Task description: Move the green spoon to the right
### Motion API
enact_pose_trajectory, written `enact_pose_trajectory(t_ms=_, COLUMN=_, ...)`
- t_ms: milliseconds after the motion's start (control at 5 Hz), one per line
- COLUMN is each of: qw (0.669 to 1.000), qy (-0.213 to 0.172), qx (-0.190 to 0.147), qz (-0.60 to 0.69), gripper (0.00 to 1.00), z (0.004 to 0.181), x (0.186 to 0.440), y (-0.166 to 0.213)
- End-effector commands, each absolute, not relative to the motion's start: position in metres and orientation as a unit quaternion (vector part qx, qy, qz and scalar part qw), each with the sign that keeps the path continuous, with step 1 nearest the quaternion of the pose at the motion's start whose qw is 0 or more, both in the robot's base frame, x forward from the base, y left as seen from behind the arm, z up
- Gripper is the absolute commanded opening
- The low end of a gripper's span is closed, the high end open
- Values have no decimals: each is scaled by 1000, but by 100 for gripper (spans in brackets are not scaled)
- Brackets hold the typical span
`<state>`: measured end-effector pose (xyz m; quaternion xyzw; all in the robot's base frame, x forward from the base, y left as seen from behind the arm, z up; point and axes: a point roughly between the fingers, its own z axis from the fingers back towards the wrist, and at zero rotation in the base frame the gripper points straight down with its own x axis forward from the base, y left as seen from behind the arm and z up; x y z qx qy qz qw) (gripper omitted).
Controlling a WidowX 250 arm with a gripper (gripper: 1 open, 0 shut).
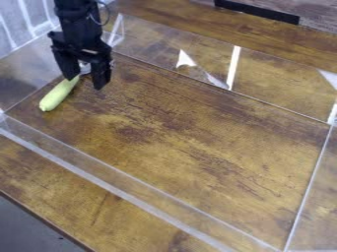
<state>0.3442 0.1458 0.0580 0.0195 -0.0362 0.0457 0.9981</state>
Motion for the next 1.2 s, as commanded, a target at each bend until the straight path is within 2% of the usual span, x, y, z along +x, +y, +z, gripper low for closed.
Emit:
enact_pose_trajectory(t_ms=0, qw=996, qy=-57, qx=38, qz=62, gripper=100, z=71, x=345, y=171)
enact_pose_trajectory(t_ms=400, qw=996, qy=-39, qx=35, qz=65, gripper=100, z=51, x=348, y=179)
enact_pose_trajectory(t_ms=600, qw=997, qy=-33, qx=32, qz=67, gripper=0, z=48, x=351, y=184)
enact_pose_trajectory(t_ms=1000, qw=998, qy=-25, qx=26, qz=60, gripper=0, z=53, x=354, y=190)
